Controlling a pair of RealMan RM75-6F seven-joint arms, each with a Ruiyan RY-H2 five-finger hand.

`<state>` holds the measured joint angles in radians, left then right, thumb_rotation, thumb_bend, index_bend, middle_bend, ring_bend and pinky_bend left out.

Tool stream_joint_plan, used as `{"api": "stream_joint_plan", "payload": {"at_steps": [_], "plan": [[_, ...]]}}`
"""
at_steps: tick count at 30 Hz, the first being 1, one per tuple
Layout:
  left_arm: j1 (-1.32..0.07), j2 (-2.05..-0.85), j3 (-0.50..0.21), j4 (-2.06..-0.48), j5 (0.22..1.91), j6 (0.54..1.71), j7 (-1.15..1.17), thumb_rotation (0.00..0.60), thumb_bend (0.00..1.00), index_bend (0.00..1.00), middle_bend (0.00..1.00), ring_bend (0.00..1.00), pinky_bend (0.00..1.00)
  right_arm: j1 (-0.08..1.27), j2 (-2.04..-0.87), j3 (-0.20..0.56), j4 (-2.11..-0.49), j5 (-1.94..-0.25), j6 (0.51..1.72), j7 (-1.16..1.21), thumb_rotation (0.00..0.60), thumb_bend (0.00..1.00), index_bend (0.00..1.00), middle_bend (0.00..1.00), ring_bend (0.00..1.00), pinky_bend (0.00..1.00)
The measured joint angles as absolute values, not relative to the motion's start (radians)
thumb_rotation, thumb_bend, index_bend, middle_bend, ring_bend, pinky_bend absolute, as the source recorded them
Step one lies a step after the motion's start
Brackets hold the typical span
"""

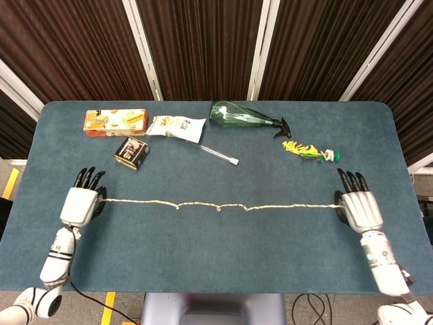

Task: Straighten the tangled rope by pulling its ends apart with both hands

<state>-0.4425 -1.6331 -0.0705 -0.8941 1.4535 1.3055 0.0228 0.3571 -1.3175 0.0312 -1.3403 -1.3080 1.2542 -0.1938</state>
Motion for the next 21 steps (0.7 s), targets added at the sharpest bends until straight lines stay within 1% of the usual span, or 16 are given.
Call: {"api": "stream_joint_plan", "payload": {"at_steps": [8, 15, 21], "plan": [[-0.431, -1.643, -0.077, -0.837, 1.425, 1.262, -0.013, 0.6, 0.44, 0.6, 0.13, 0.01, 0.09, 0.298, -1.307, 0.023, -1.257, -1.324, 1.273, -0.099, 0.6, 0.59, 0.75, 0.1, 0.0, 0.0], [-0.444, -1.683, -0.083, -0.765, 1.413, 1.214, -0.043, 0.6, 0.44, 0.59, 0.14, 0.01, 0.09, 0.286, -1.332, 0.023, -1.209, -1.307, 1.232, -0.109, 0.6, 0.59, 0.75, 0.1, 0.0, 0.0], [-0.459, -1.72, -0.08, -0.695, 1.417, 1.18, -0.062, 0.6, 0.44, 0.59, 0.14, 0.02, 0.11, 0.285, -1.378, 0.022, -1.159, -1.304, 1.195, -0.134, 0.6, 0.59, 0.75, 0.1, 0.0, 0.0]]}}
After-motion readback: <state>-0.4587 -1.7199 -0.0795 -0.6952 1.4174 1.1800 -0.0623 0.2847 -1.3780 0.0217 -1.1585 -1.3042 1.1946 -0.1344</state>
